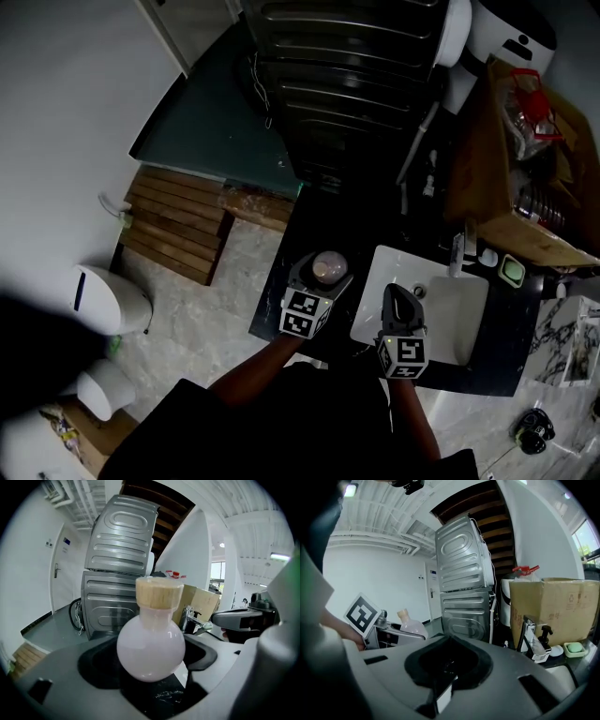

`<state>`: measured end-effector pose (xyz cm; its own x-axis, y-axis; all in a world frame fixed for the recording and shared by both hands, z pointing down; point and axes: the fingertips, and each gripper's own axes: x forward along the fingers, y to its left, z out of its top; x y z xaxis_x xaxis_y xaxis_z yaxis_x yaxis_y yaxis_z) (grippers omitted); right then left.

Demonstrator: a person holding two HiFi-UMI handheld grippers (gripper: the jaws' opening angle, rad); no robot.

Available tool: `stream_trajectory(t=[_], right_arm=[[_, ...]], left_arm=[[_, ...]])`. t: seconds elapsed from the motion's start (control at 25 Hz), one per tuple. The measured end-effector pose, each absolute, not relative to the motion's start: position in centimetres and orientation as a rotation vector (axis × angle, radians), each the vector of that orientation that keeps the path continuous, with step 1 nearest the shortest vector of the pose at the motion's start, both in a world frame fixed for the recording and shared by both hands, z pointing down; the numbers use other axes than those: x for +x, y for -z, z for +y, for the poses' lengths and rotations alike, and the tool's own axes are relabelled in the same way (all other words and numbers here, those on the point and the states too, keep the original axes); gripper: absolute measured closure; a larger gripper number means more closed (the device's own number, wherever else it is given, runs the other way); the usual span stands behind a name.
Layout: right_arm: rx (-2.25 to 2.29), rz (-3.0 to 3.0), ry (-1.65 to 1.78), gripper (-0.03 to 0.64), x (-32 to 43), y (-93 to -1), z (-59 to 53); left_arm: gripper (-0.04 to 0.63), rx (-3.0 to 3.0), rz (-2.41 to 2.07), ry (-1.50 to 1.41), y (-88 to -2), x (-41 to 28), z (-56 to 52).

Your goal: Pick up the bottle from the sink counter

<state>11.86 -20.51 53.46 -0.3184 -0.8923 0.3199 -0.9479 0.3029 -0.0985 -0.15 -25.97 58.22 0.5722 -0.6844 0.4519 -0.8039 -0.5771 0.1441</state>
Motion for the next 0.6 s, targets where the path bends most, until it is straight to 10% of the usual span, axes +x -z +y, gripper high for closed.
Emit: stream_trajectory(t=[0.6], right_arm=[[1.784, -2.31, -0.247, 0.577, 8.5, -48.4, -17.5]], left_arm=[[0.199, 2.518, -1.293, -0.31, -50.6, -3.7, -21.0]])
